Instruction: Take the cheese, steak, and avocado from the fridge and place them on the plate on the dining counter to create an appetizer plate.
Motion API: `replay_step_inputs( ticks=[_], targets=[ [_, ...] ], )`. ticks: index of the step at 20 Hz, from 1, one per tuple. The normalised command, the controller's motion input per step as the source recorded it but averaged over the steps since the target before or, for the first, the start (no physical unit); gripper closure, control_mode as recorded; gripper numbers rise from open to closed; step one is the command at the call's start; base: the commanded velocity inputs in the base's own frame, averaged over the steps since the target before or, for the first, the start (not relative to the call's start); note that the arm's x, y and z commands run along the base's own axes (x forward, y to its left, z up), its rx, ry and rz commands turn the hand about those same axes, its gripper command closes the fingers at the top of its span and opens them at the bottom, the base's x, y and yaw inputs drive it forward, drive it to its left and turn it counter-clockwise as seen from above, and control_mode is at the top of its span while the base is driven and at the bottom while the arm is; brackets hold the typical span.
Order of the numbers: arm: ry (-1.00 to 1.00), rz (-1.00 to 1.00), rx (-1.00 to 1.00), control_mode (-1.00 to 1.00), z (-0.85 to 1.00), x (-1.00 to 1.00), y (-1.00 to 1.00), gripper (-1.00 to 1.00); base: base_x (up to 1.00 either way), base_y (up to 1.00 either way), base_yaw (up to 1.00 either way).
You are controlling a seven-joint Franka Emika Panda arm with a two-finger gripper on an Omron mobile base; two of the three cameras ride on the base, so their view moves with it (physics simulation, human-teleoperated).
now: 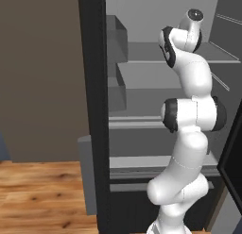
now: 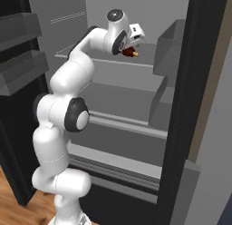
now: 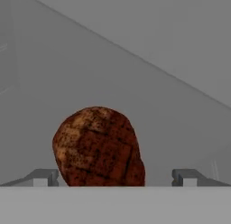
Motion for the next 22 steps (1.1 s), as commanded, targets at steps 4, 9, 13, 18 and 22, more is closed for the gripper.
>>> replay_step_inputs(
  ticks=[4,9,13,18,22],
  targets=[
    [0.01,0.0,0.0,-1.0,-0.18,0.35,-0.2,-1.0,0.0,0.0,0.0],
    [0.04,0.0,0.0,-1.0,-0.32,0.05,-0.04,-1.0,0.0,0.0,0.0],
    [0.08,0.0,0.0,-1.0,-0.41,0.01,0.0,1.0,0.0,0.0,0.0],
    [0.03,0.0,0.0,-1.0,-0.23,0.0,0.0,1.0,0.0,0.0,0.0],
    [-0.01,-0.01,0.0,-1.0,-0.03,-0.35,0.06,1.0,0.0,0.0,0.0]
  ],
)
